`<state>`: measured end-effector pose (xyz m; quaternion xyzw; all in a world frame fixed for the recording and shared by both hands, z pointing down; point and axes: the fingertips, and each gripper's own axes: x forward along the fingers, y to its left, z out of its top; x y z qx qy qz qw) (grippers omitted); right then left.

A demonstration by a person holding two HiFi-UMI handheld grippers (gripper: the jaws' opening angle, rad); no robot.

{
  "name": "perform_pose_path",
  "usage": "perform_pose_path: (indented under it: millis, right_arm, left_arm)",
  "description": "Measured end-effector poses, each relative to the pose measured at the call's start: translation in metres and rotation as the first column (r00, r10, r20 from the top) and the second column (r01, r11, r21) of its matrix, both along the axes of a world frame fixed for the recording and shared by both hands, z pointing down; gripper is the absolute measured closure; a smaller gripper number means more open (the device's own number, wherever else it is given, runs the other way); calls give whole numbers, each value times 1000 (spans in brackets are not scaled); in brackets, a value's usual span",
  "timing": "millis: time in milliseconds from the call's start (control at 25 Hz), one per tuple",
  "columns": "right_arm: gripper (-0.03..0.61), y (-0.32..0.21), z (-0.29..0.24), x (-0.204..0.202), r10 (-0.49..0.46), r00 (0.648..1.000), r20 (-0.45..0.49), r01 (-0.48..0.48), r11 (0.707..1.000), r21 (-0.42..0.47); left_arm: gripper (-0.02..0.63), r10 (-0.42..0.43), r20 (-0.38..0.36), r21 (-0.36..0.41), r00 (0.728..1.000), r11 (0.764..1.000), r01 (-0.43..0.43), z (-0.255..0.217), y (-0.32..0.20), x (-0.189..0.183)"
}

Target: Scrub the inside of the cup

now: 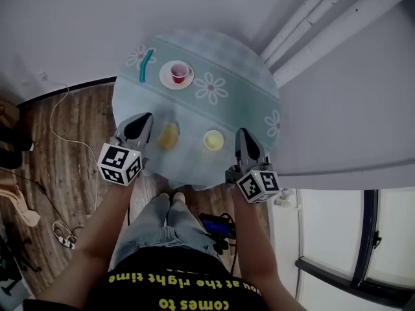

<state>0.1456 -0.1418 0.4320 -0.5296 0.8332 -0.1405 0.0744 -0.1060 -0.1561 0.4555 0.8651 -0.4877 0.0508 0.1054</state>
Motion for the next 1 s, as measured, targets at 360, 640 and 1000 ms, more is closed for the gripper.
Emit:
perform_pose_path:
  millis: [360, 640, 1000]
  right_arm:
    - [572, 15, -34, -14, -26, 993, -113, 31, 998, 49]
    - [572, 19, -58, -9, 2, 996, -88, 3, 998, 60]
    - [572, 25, -67, -11, -6, 990, -143, 17, 997, 79]
  left_arm:
    - [614, -6, -13, 30, 1000, 1000, 7, -19, 19, -6]
    - [614, -15, -25, 58, 1000, 998, 17, -38, 27, -12]
    - [614, 7, 7, 99, 1000, 995, -7, -52, 37, -5]
